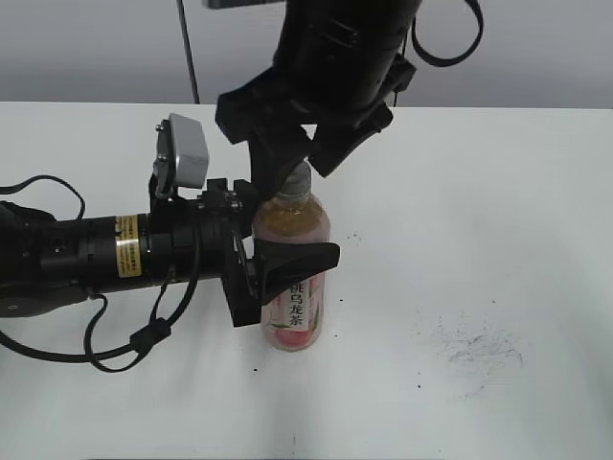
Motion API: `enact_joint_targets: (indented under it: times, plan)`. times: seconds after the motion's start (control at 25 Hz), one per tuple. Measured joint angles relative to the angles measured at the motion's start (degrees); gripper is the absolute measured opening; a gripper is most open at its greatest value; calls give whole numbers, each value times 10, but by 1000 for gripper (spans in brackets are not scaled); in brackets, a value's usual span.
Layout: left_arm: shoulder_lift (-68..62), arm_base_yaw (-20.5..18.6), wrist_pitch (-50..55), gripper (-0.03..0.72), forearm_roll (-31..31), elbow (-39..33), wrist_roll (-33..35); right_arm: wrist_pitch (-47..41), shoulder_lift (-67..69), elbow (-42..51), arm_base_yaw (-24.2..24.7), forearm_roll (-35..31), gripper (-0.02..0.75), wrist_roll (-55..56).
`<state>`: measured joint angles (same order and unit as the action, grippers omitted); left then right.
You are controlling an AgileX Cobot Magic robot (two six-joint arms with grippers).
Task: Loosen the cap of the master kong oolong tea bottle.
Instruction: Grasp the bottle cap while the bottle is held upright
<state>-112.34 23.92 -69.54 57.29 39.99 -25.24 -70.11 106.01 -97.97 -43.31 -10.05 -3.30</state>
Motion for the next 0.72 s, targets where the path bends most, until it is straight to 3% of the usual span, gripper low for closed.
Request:
enact_joint_targets:
  times: [0.2,0.32,0.44,0.72]
  plan:
    - [0,0,0,448,1,0,0,0,13,0,0,-1,409,11]
    - [0,0,0,448,1,0,0,0,13,0,0,4,302,8]
    - [0,0,0,448,0,0,0,0,13,0,0,8,288,-24]
    - [0,0,0,448,0,0,0,2,13,0,0,9,278,-283]
